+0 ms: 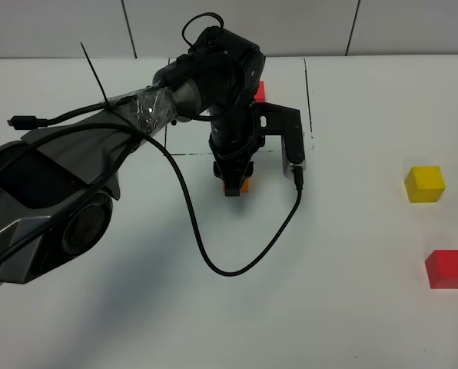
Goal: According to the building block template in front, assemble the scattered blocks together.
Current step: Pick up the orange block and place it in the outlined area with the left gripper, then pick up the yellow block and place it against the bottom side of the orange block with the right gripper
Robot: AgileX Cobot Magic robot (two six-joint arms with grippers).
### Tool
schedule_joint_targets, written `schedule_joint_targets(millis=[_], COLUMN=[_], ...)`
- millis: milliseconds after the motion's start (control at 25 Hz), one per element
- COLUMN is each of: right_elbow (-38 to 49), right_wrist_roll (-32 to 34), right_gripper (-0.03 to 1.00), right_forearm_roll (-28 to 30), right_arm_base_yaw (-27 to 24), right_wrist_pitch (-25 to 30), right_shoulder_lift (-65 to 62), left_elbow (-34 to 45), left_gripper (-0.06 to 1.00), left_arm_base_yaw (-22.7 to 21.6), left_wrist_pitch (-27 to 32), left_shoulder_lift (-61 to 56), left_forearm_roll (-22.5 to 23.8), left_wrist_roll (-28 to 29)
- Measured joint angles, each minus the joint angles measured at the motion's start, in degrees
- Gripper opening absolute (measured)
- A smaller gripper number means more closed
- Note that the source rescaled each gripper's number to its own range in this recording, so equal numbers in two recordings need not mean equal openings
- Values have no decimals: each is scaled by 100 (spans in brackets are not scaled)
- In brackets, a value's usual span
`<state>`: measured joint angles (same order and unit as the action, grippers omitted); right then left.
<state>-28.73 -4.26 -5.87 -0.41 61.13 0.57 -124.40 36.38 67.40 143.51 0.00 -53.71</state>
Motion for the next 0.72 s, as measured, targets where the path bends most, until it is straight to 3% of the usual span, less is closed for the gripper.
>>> schedule_joint_targets(millis=[200,280,360,440,520,600,720], right_elbow=[0,0,0,0,0,0,0], right_wrist_roll=[0,0,0,0,0,0,0], right_gripper=[70,70,70,70,70,70,70], right_forearm_roll=[0,0,0,0,0,0,0], right_arm_base_yaw=[0,0,0,0,0,0,0], right_wrist_pitch=[0,0,0,0,0,0,0], right_shoulder_lift=[0,0,0,0,0,0,0], left_elbow=[-5,-11,-25,-165,-363,-514,-554], left_gripper=[0,7,30,62,88,98,100], left_arm_base_yaw=[0,0,-4,-6,-11,-11,-11], left_wrist_pitch=[6,38,93,93,93,98,98], left_shoulder_lift=[0,0,13,45,44,8,-149], left_forearm_roll=[0,0,0,0,0,0,0], left_wrist_roll=[-5,-5,0,14,141,366,664])
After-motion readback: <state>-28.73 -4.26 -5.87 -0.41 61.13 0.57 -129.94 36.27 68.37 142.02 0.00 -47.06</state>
